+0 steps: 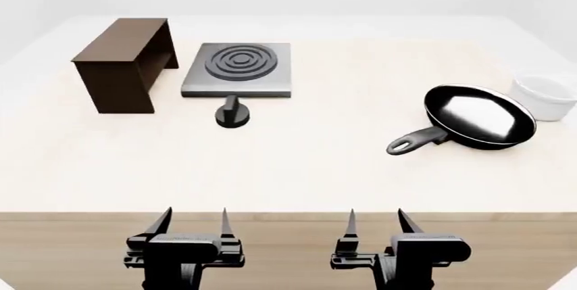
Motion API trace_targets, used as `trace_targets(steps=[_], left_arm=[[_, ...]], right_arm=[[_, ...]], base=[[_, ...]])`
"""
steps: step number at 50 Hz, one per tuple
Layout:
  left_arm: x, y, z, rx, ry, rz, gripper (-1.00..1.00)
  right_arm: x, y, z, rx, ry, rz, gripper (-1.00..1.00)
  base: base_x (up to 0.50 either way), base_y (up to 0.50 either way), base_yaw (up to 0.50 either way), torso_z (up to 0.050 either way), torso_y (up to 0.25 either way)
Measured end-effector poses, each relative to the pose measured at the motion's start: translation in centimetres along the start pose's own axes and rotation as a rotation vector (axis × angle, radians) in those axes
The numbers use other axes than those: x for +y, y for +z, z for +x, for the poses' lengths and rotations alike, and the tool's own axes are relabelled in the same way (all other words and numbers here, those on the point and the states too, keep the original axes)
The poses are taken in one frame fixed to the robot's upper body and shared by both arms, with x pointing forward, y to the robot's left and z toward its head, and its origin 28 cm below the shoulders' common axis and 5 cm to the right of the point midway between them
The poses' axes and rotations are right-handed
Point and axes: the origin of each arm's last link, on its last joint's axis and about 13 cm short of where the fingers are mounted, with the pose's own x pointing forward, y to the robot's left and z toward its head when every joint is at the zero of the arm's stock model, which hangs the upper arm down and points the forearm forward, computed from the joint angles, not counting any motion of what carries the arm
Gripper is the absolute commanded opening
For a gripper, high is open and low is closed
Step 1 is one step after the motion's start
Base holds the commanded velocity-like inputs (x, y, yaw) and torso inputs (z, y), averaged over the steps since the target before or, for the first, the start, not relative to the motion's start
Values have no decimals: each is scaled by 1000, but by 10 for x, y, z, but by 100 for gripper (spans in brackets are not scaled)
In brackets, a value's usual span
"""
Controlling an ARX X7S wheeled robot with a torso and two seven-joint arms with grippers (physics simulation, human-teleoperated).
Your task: Put the frying pan on top of the cabinet.
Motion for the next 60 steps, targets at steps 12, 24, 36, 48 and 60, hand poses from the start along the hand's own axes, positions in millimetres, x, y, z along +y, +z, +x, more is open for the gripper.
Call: trace_targets(steps=[12, 24, 36, 48, 60], left_arm=[[-1, 0, 0, -2, -3, 4, 100], [-1, -1, 0, -3, -4, 7, 100], [-2, 0, -1, -3, -3, 8, 100], [8, 91, 29, -12, 38, 105, 100], [17, 147, 37, -15, 67, 152, 100]], right_arm=[[-1, 0, 0, 9, 0, 6, 100], [-1, 0, 1, 13, -1, 9, 100], [-2, 1, 1, 17, -11, 11, 100], [-16, 99, 24, -3, -58, 46, 100], [-24, 166, 24, -74, -43, 8, 100]], base=[[0, -500, 0, 0, 0], [0, -500, 0, 0, 0], [0, -213, 0, 0, 0], [18, 0, 0, 0, 0], [500, 0, 0, 0, 0]])
